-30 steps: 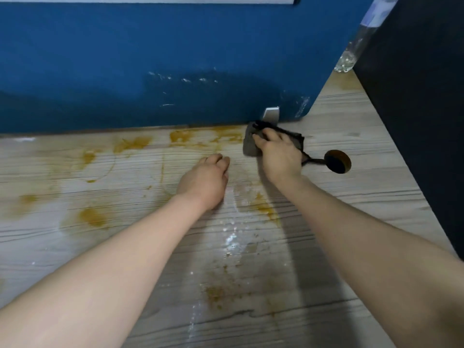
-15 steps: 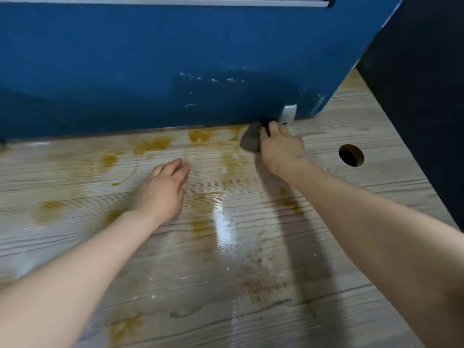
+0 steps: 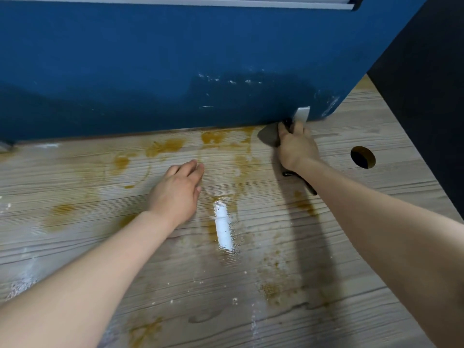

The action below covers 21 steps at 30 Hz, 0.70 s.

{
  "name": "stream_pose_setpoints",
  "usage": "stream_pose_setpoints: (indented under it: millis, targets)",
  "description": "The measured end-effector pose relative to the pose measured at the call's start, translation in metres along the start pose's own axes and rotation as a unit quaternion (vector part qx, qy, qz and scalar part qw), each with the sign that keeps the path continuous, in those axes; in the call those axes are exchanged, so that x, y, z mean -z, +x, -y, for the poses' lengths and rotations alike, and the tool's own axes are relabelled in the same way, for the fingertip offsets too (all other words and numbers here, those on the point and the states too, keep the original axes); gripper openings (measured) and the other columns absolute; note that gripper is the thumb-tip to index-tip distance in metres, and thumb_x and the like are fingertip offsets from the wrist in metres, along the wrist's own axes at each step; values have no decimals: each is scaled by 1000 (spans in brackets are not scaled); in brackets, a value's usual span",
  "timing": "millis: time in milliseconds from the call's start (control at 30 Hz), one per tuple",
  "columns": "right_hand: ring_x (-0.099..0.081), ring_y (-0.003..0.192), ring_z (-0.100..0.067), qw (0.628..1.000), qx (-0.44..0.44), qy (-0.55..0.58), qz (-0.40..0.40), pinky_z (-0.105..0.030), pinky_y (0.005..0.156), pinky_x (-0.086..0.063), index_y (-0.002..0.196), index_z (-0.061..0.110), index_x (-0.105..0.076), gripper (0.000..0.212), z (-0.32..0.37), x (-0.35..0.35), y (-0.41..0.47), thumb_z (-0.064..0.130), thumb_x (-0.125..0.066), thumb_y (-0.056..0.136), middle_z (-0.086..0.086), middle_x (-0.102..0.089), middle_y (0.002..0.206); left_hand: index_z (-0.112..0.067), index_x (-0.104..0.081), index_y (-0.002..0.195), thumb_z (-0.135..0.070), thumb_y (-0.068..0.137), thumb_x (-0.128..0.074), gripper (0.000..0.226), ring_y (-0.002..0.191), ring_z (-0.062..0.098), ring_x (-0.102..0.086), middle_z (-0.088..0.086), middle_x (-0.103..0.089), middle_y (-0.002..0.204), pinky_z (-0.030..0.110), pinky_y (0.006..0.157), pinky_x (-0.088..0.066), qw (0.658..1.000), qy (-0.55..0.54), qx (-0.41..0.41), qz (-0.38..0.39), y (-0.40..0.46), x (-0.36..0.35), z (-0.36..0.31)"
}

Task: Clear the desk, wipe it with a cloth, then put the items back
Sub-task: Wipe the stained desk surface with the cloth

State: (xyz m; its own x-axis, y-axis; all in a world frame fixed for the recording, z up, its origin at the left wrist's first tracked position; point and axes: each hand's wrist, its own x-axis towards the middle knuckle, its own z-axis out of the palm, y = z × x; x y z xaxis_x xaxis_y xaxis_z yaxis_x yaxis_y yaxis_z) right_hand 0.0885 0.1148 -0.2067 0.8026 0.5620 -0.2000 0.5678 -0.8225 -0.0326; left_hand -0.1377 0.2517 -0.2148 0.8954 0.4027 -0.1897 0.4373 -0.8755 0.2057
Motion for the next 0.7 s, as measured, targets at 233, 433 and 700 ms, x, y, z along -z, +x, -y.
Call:
stream_pose_setpoints:
  millis: [233,433,700]
  targets:
    - [-34,123,-36,996,-45,54,-55,-40,100,-35,124,-6,-45,33,23,-1,11,-5,-39,91,-20,-27,140,-21,-19,150,-26,100,-30,51,136,19,-23,-5,-19,155,31,108,-29,1000,1,-1,-3,0,-1,1]
    - [-32,125,-32,997,-13,43,-63,-42,94,-41,134,10,-43,42,-1,-5,4,27,-46,96,-14,-33,137,-22,-20,150,-25,100,-32,51,136,19,-23,-5,-20,155,31,108,-28,1000,0,0,-8,0,-1,2]
    - [-44,114,-36,975,-72,94,-188,-41,84,-41,117,9,-60,32,58,-21,-1,2,-45,89,-13,-59,118,-27,-23,149,-28,99,-33,50,135,19,-25,-9,-22,154,33,104,-34,1000,-3,-1,-14,2,-2,5]
